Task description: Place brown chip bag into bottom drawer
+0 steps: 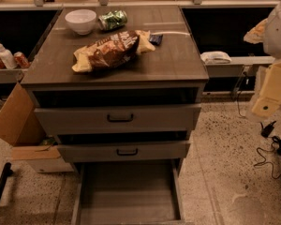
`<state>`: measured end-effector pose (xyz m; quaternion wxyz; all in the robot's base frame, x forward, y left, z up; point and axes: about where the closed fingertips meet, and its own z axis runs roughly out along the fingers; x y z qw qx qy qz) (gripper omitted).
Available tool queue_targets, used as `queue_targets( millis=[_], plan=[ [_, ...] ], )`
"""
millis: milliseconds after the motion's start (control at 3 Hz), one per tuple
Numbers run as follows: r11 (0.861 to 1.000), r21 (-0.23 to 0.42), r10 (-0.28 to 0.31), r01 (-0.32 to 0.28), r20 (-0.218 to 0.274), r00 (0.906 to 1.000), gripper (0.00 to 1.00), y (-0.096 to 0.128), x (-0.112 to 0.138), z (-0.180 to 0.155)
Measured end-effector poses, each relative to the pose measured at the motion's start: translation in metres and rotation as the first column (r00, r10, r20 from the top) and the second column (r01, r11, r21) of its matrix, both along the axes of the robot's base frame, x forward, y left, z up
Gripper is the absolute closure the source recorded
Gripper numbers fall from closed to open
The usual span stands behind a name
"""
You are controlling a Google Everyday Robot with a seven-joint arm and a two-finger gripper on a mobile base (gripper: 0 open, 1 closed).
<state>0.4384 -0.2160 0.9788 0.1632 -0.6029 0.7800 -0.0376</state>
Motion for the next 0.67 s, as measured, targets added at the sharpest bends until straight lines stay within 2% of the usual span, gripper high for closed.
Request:
queue_targets(
  millis=[333, 667],
  plan=[
    [1.0, 0.0, 0.0, 0.0, 0.0, 1.0, 0.0, 0.0, 0.0, 0.0],
    [0.999, 0.027, 0.035, -0.036, 0.027, 0.999, 0.0, 0.014, 0.015, 0.0]
  ],
)
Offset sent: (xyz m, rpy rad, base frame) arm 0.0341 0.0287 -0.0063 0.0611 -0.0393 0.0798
